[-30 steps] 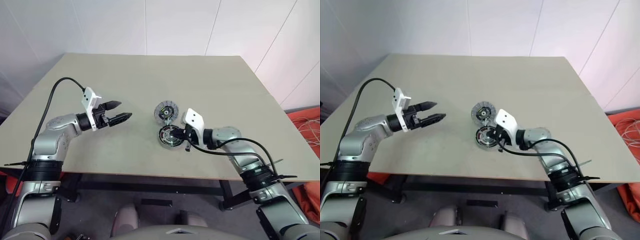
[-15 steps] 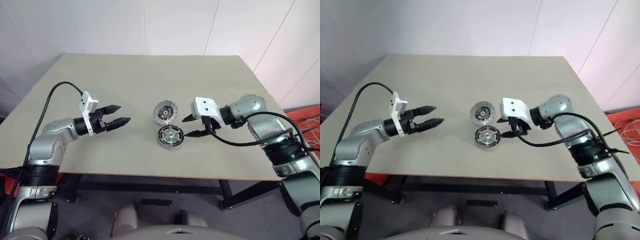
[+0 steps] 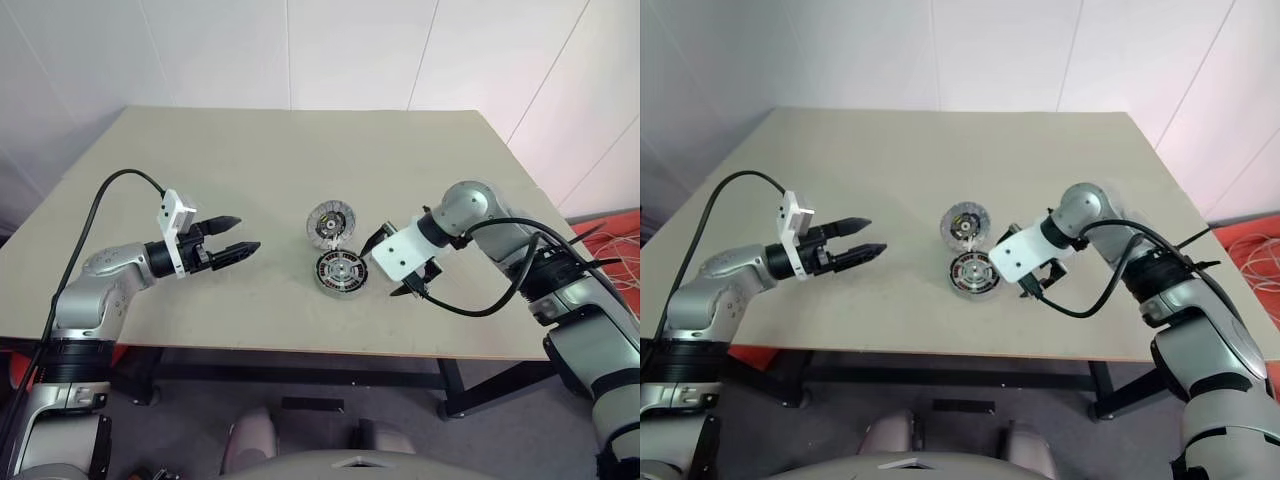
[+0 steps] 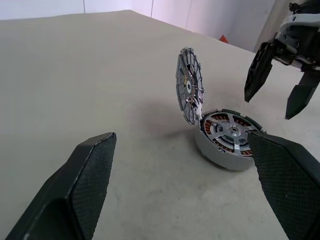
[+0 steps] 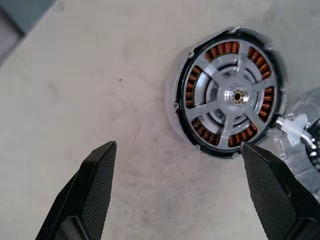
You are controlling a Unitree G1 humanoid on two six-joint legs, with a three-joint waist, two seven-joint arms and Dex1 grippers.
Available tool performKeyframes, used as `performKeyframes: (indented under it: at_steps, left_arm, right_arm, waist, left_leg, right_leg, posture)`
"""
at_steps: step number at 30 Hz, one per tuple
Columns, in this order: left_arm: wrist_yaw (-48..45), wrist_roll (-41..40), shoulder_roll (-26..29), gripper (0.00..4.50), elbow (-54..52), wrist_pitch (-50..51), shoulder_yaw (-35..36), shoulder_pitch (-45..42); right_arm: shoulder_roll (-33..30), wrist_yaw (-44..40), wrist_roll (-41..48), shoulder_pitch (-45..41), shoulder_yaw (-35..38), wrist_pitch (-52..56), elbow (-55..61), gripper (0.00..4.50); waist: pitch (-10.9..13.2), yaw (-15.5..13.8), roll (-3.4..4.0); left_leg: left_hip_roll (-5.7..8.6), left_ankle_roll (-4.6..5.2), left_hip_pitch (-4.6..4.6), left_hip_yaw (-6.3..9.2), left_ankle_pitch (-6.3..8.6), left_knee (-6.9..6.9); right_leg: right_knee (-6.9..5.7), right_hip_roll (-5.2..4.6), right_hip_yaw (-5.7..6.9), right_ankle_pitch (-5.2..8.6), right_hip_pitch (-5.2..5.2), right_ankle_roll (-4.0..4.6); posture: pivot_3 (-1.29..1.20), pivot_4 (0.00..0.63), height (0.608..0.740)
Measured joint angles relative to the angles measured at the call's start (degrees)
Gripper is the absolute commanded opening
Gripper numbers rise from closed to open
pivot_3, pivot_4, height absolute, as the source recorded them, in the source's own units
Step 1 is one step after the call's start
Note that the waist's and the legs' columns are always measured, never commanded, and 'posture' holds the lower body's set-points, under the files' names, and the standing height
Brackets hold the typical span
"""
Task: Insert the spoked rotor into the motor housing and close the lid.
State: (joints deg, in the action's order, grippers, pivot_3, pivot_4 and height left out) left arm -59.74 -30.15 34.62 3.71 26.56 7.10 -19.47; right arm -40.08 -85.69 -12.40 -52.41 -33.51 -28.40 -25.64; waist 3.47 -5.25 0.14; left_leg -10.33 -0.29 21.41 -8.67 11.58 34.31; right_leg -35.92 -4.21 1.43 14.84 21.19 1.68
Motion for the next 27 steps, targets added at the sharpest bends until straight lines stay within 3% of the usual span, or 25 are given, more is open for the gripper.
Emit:
performKeyframes:
  at_steps: [8, 27]
  left_arm:
    - [0.8, 0.0, 0.0, 4.50, -0.2, -0.1, 0.1, 0.6]
    - [1.9, 0.0, 0.0, 4.50, -1.8, -0.6, 0.5, 1.6]
  right_arm:
    - [2.1, 2.6, -7.1, -4.4, -3.0, -14.8, -8.9, 4.47]
    - [3.2, 2.1, -8.0, -4.4, -3.8, -18.9, -11.9, 4.47]
  waist:
    - [0.0, 0.1, -0.01]
    - [0.0, 1.3, -0.02]
  left_leg:
    - [0.00, 0.10, 0.08, 0.01, 0.04, 0.09]
    - [-0.10, 0.17, 0.12, 0.03, 0.10, 0.71]
  right_leg:
    - [0.01, 0.00, 0.01, 0.00, 0.00, 0.00]
    - [-0.69, 0.00, -0.02, 0.02, 0.10, 0.03]
  posture:
    - [0.00, 0.000, 0.740]
    - [0.00, 0.000, 0.740]
